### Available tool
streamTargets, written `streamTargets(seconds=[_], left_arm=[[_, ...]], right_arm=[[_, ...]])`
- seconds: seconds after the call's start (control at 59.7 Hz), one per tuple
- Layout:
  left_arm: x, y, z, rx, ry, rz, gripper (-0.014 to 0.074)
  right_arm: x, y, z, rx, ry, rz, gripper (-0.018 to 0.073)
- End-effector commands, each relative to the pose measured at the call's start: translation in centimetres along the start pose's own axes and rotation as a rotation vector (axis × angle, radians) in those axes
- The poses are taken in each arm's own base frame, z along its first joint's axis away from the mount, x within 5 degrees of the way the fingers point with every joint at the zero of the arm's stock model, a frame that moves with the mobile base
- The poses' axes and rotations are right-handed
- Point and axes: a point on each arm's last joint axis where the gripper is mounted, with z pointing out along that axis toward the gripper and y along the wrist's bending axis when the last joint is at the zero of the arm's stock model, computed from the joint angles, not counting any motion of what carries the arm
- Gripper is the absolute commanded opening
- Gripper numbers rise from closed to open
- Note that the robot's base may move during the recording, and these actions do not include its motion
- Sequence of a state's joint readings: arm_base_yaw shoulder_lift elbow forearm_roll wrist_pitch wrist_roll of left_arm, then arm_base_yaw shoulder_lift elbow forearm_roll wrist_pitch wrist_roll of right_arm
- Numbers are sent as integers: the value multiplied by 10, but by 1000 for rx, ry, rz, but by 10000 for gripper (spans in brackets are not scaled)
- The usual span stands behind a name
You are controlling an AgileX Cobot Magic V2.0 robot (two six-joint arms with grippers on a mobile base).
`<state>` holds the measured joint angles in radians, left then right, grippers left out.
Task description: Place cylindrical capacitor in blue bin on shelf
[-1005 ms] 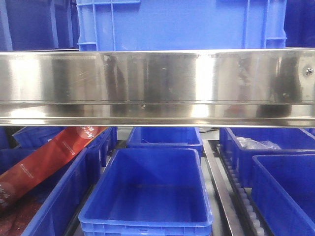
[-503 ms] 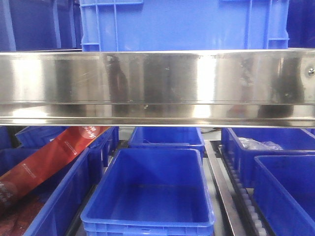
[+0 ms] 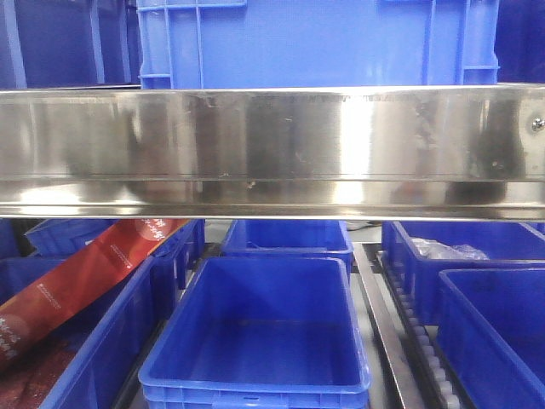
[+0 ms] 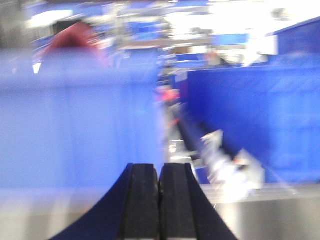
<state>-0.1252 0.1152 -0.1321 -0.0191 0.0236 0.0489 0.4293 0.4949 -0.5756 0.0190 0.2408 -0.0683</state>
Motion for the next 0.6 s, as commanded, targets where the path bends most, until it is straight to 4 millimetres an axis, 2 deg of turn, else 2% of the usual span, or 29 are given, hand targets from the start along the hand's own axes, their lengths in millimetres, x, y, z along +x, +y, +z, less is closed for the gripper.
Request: streamTargets(seconds=[0.0,0.067,0.235,0.402,0.586], left_arm=[[19,1,-6,-30,-20,-42,-111],[35,1,-9,-45,-7,-86,-111],[47,0,-9,-33,120,-110,-111],[47,0,-9,-32,125,-83,-111],[43,1,-9,-42,79,39,-111]], right_arm=[[-3,0,-2,5,-29,-9,-162],[-3,0,-2,5,-29,-9,-162],[-4,-1,-2,6,-37,-9,-162],[-4,-1,-2,6,-39,-9,-162],[-4,-1,-2,6,-39,-9,-162]])
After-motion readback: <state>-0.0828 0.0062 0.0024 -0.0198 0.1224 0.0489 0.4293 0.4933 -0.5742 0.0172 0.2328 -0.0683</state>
